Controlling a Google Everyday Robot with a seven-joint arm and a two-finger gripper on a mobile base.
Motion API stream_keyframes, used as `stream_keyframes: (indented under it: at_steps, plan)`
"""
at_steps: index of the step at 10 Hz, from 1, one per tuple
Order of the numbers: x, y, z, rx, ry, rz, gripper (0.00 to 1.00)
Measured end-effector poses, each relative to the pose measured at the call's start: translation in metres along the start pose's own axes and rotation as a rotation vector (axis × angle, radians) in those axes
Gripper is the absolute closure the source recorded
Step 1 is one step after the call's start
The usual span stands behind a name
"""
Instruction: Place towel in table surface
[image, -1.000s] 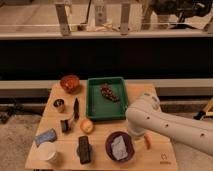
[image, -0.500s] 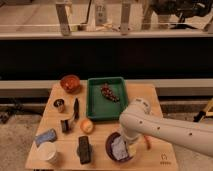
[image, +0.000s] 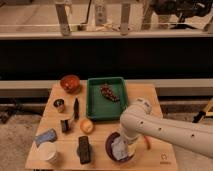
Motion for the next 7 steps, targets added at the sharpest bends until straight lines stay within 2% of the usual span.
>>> stream_keyframes:
  at_steps: [2, 5, 7]
  plan:
    - [-0.010, -0.006, 0.010, 0.003, -0.004, -0.035, 0.20]
    - [-0.012, -0.010, 0.017, 0.012, -0.006, -0.050, 0.37]
    - [-0.011, -0.012, 0.021, 0.018, -0.002, -0.052, 0.37]
